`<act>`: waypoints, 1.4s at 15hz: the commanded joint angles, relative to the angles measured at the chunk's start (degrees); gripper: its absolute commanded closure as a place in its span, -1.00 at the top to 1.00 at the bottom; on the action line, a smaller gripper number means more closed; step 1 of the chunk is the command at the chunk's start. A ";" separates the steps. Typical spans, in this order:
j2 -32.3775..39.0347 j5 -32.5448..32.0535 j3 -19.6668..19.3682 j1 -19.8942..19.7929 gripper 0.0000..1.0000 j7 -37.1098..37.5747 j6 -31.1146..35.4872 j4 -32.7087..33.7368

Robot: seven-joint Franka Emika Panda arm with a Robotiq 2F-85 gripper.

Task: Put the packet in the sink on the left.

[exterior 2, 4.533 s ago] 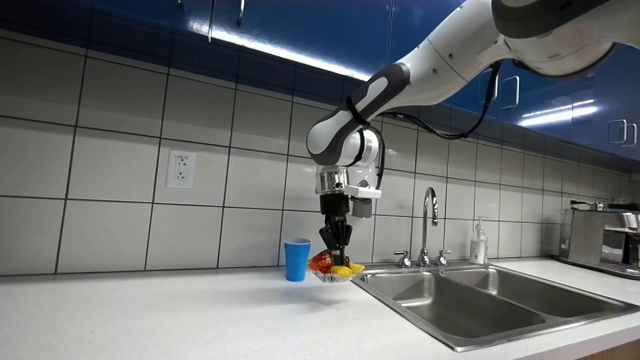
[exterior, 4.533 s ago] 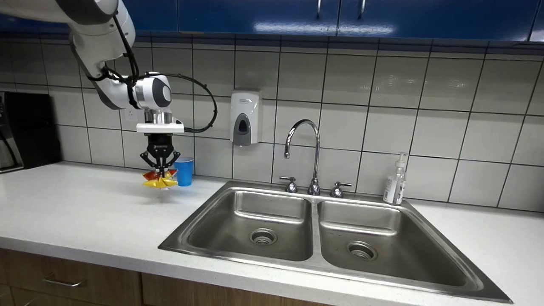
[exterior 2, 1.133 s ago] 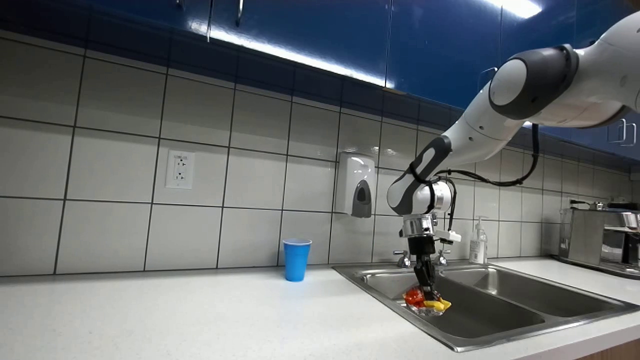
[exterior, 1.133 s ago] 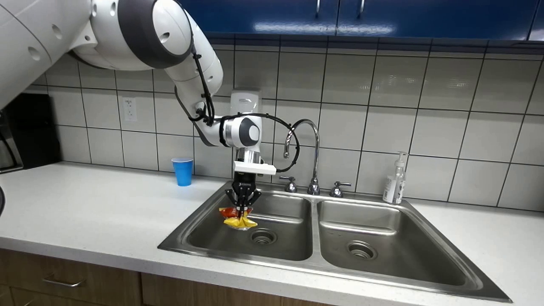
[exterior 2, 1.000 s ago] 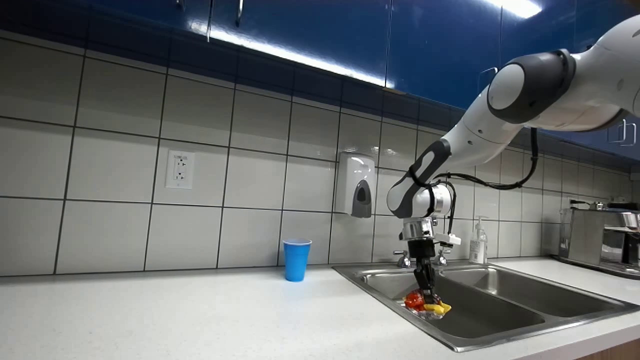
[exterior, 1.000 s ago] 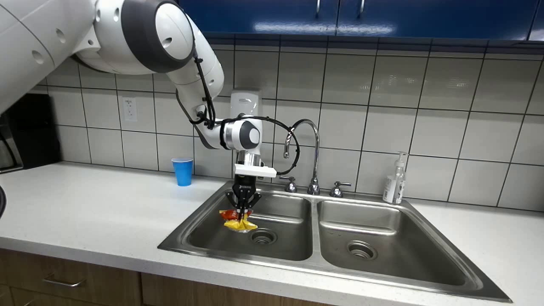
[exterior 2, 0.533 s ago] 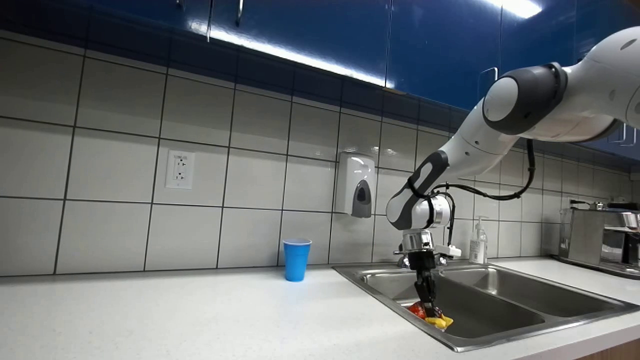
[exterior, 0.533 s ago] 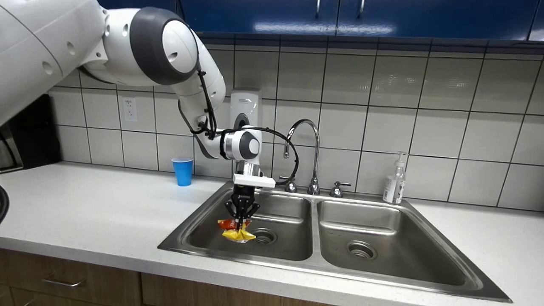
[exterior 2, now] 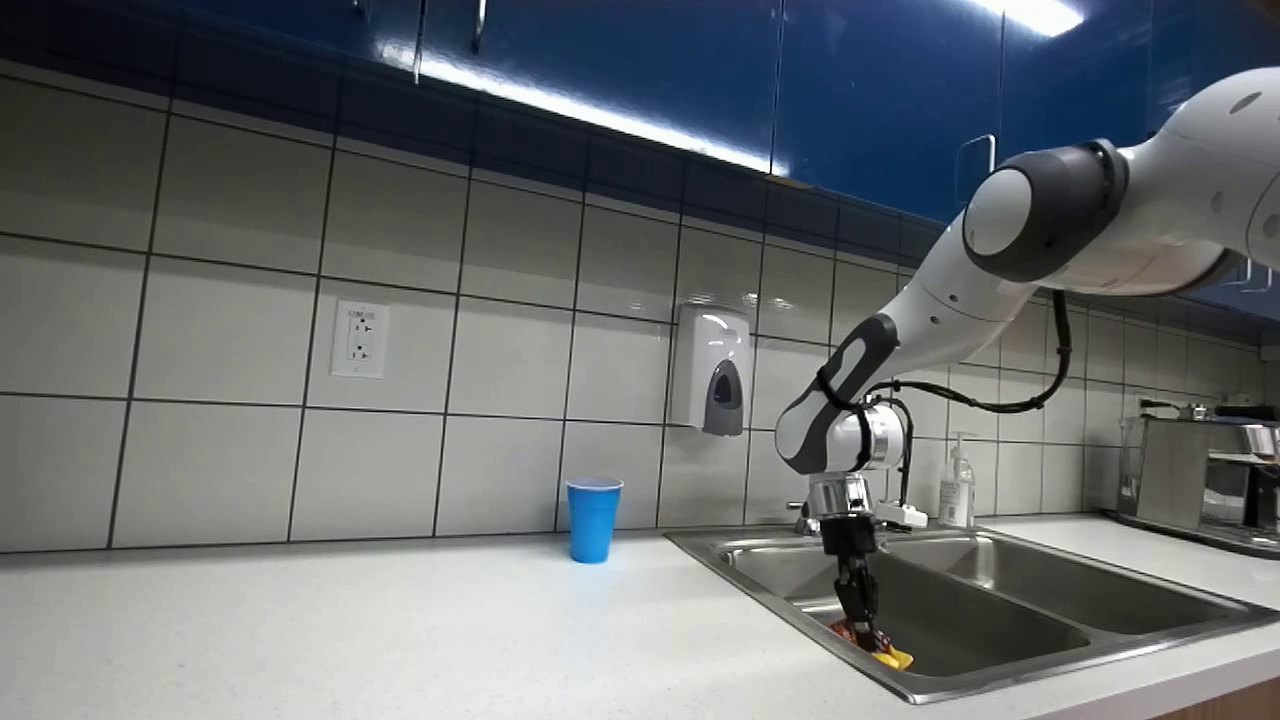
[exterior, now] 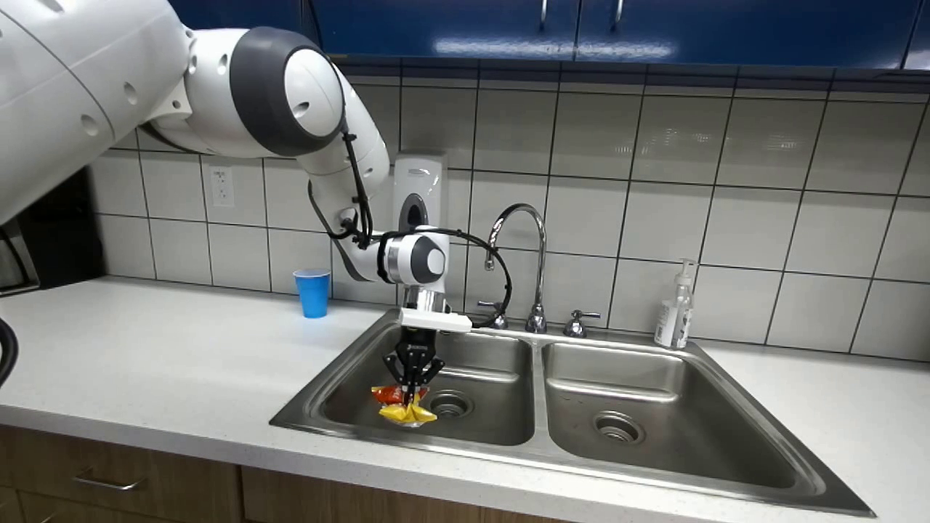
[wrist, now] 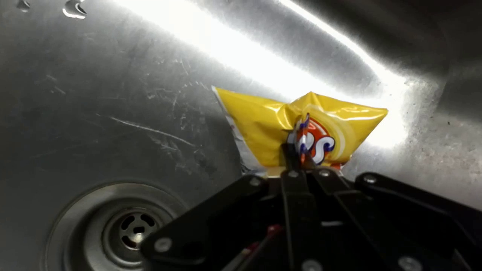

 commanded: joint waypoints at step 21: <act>-3.32 1.25 1.99 -1.58 0.99 -4.41 1.85 -2.47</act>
